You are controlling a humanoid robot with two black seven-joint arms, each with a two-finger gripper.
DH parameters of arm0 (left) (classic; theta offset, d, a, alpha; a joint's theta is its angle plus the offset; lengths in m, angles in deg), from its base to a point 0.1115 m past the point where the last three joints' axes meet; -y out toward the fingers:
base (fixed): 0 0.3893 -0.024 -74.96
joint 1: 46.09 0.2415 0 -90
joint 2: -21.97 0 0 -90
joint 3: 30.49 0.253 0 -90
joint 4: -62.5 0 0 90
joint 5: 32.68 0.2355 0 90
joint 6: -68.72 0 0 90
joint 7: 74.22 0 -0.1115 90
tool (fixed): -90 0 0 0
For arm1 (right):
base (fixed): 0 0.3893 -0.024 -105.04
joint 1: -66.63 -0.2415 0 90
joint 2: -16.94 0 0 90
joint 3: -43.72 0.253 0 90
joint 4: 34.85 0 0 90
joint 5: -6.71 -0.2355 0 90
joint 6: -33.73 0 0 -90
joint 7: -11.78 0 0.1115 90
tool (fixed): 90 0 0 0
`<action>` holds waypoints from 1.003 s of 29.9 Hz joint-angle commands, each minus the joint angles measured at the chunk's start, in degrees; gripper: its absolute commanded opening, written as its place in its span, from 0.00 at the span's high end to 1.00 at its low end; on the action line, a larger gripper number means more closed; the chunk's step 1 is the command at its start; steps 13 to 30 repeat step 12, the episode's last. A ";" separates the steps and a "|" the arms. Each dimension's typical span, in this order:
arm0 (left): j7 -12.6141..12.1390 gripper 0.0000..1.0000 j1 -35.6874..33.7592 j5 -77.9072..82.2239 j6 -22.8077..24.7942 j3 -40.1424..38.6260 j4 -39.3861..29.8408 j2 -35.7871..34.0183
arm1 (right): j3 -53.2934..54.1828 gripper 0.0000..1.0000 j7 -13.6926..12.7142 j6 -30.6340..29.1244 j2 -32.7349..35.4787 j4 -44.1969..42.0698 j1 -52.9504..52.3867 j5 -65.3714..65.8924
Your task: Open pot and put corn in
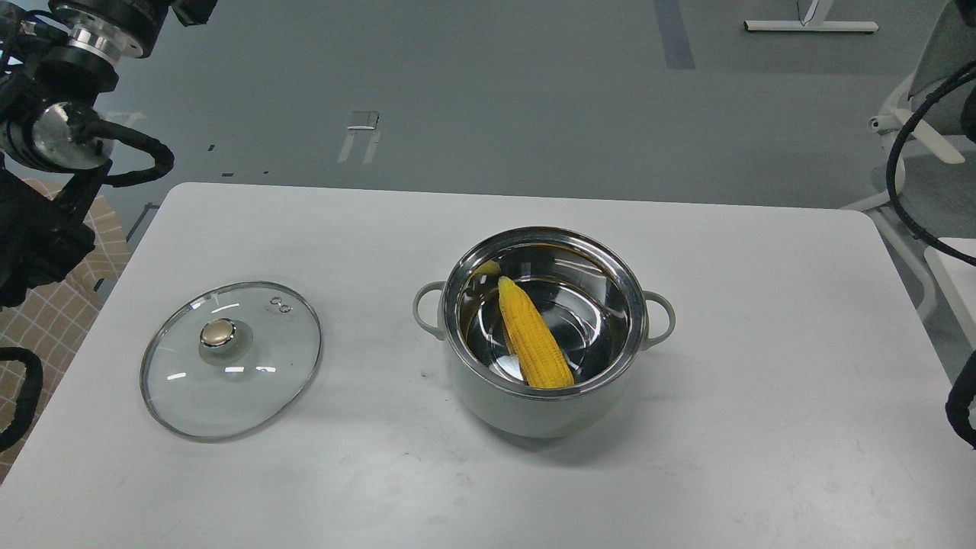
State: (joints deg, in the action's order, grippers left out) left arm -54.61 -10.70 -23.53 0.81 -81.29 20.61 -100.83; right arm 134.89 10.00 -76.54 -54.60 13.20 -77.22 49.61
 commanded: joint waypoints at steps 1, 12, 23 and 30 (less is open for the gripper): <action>-0.36 0.03 0.02 -0.61 0.06 -0.35 0.23 0.63 | 0.06 0.00 0.20 0.23 0.34 -3.92 0.33 -5.90; -0.63 0.03 0.72 -1.23 0.06 -0.35 0.50 0.90 | -0.12 0.00 0.64 2.16 -0.27 -5.24 1.30 -6.25; -0.63 0.03 0.72 -1.23 0.06 -0.35 0.50 0.90 | -0.12 0.00 0.64 2.16 -0.27 -5.24 1.30 -6.25; -0.63 0.03 0.72 -1.23 0.06 -0.35 0.50 0.90 | -0.12 0.00 0.64 2.16 -0.27 -5.24 1.30 -6.25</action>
